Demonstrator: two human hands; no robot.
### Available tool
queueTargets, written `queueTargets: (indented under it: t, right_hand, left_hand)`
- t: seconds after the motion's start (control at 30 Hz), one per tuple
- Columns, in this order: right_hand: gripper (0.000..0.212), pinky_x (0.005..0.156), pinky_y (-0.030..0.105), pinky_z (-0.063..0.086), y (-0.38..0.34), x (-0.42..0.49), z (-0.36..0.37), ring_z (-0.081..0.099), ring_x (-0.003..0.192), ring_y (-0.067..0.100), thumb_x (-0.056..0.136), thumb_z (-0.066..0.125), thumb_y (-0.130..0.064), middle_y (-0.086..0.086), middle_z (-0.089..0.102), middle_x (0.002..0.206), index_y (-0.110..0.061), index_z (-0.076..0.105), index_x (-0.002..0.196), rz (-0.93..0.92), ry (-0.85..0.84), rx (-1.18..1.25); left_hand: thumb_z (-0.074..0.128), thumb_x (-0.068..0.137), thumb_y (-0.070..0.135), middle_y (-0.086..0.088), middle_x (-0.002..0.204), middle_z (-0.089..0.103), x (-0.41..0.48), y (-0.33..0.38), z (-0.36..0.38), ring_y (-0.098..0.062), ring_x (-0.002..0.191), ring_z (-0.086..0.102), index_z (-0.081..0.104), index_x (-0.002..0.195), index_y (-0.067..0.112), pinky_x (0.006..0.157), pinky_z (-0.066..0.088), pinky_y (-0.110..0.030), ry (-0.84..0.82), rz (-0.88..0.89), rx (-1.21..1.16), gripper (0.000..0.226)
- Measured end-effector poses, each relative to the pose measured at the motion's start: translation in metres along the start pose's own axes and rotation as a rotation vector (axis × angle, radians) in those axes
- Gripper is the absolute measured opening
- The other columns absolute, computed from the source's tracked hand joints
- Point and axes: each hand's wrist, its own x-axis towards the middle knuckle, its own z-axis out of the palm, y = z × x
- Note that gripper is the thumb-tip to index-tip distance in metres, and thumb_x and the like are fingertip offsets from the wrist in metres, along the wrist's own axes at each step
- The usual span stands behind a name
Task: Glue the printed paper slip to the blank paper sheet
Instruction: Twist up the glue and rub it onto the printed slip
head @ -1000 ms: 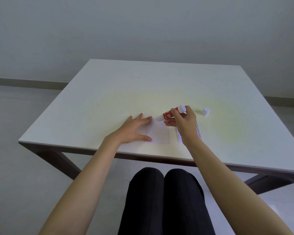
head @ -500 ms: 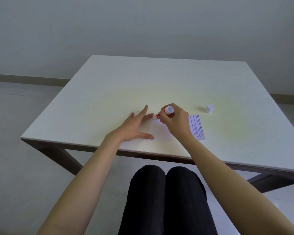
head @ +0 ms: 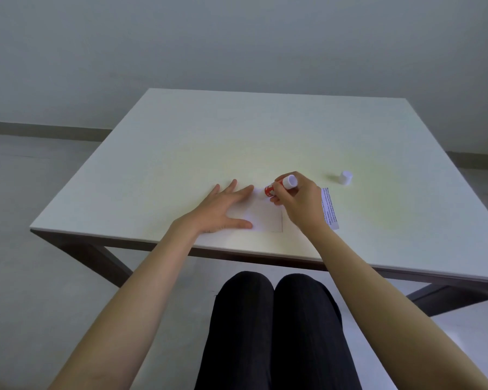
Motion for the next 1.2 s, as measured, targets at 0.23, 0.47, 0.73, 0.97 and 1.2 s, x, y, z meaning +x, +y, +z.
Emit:
queueTargets:
  t: [0.23, 0.47, 0.73, 0.97, 1.2]
  right_hand:
    - [0.009, 0.06, 0.021, 0.057, 0.008, -0.024, 0.003, 0.07, 0.059, 0.007, 0.081, 0.062, -0.02, -0.01, 0.072, 0.065, -0.013, 0.065, 0.078, -0.033, -0.033, 0.013]
    - [0.013, 0.06, 0.021, 0.056, 0.0, -0.003, 0.001, 0.07, 0.061, 0.014, 0.086, 0.058, -0.011, 0.001, 0.072, 0.069, 0.0, 0.064, 0.082, -0.001, 0.0, 0.009]
    - [0.006, 0.061, 0.027, 0.059, 0.006, -0.041, -0.001, 0.071, 0.06, 0.014, 0.079, 0.063, -0.021, -0.001, 0.073, 0.066, -0.021, 0.064, 0.072, -0.022, -0.079, 0.025]
    - [0.013, 0.064, 0.031, 0.059, 0.001, -0.005, -0.008, 0.071, 0.064, 0.018, 0.087, 0.057, -0.009, 0.004, 0.073, 0.071, 0.002, 0.064, 0.083, 0.012, 0.027, 0.009]
    - [0.01, 0.061, 0.027, 0.059, 0.005, -0.029, -0.006, 0.071, 0.06, 0.015, 0.083, 0.06, -0.013, -0.001, 0.074, 0.069, -0.006, 0.065, 0.079, -0.002, -0.004, 0.013]
  left_hand:
    - [0.063, 0.081, 0.052, 0.019, 0.158, 0.011, 0.005, -0.005, 0.001, -0.003, 0.145, -0.008, 0.02, 0.149, 0.03, 0.118, -0.01, -0.035, -0.006, 0.099, 0.059, 0.084]
    - [0.061, 0.082, 0.051, 0.017, 0.158, 0.01, 0.004, -0.003, 0.0, -0.008, 0.147, -0.007, 0.02, 0.15, 0.028, 0.117, -0.009, -0.037, -0.011, 0.106, 0.114, 0.082]
    - [0.065, 0.079, 0.051, 0.019, 0.157, 0.013, 0.005, -0.003, 0.0, -0.005, 0.146, -0.006, 0.021, 0.149, 0.028, 0.118, -0.009, -0.036, 0.008, 0.094, 0.056, 0.085]
    - [0.066, 0.081, 0.047, 0.017, 0.157, 0.015, 0.006, -0.003, 0.001, -0.008, 0.147, -0.004, 0.024, 0.148, 0.026, 0.119, -0.007, -0.039, 0.01, 0.098, 0.075, 0.082]
    - [0.067, 0.079, 0.049, 0.019, 0.157, 0.015, 0.006, -0.005, 0.001, -0.007, 0.147, -0.003, 0.023, 0.148, 0.027, 0.117, -0.008, -0.035, 0.022, 0.102, 0.059, 0.085]
